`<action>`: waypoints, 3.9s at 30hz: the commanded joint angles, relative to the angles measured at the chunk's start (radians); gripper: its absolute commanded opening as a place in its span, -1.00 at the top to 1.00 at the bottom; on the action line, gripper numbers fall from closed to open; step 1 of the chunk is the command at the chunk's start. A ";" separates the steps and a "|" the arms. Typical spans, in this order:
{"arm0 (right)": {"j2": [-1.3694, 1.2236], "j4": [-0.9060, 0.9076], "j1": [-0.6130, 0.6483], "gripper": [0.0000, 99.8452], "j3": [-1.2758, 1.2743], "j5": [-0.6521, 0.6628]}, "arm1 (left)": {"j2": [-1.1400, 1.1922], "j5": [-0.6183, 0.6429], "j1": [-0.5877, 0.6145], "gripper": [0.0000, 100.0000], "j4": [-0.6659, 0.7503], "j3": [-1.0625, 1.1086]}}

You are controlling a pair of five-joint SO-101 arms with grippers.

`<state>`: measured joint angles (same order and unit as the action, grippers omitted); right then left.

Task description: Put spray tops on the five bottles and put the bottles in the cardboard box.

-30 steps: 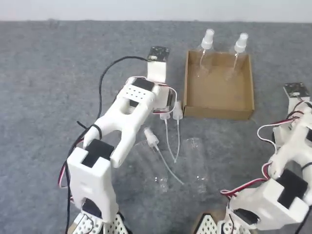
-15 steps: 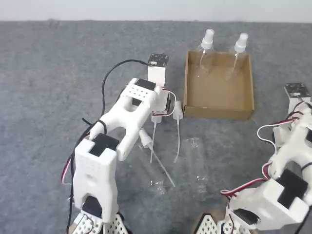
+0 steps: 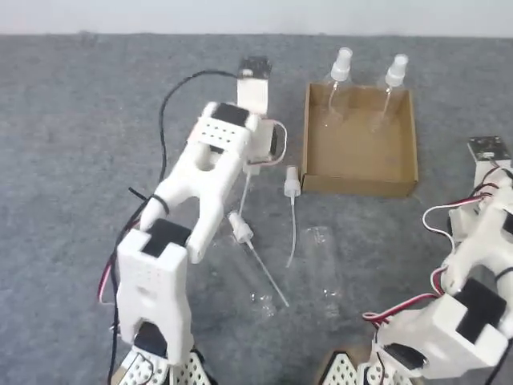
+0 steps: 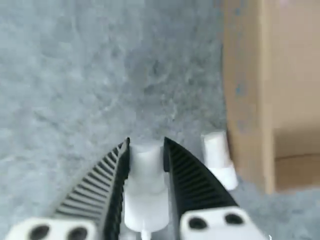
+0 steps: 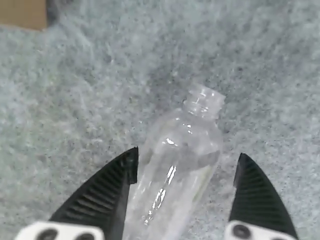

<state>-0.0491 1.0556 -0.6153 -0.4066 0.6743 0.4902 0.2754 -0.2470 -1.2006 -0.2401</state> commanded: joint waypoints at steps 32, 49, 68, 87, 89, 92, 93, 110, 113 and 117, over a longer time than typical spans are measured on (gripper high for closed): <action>0.016 -0.010 0.097 0.50 0.008 -0.342 | -1.166 -0.242 0.279 0.98 0.400 1.262; 0.018 -0.008 0.064 0.48 -0.058 -0.054 | -1.166 -0.242 0.279 0.98 0.400 1.262; 0.068 -0.005 0.059 0.93 -0.058 0.041 | -1.174 -0.244 0.285 0.98 0.399 1.233; 0.736 0.272 0.854 0.98 0.008 -0.359 | -1.175 -0.129 0.459 0.98 0.058 0.670; 0.737 0.243 0.966 0.99 -0.020 -0.397 | -1.175 -0.123 0.459 0.98 0.025 0.625; 0.745 0.166 1.098 0.99 -0.086 -0.427 | -1.175 -0.123 0.457 0.98 -0.021 0.570; 0.745 0.134 1.130 0.99 -0.106 -0.430 | -1.177 -0.123 0.460 0.98 -0.032 0.555; 0.745 -0.196 1.293 0.98 -0.250 -0.422 | -1.505 -0.011 0.453 0.98 0.152 0.570; 0.745 -0.197 1.336 0.99 -0.252 -0.428 | -1.507 0.040 0.451 0.98 0.233 0.570; 0.746 -0.300 1.420 0.99 -0.313 -0.430 | -1.502 0.117 0.442 0.98 0.315 0.570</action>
<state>0.6552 0.8454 0.7518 -0.6951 0.2570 -0.9981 0.3122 0.2071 -0.9812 0.3567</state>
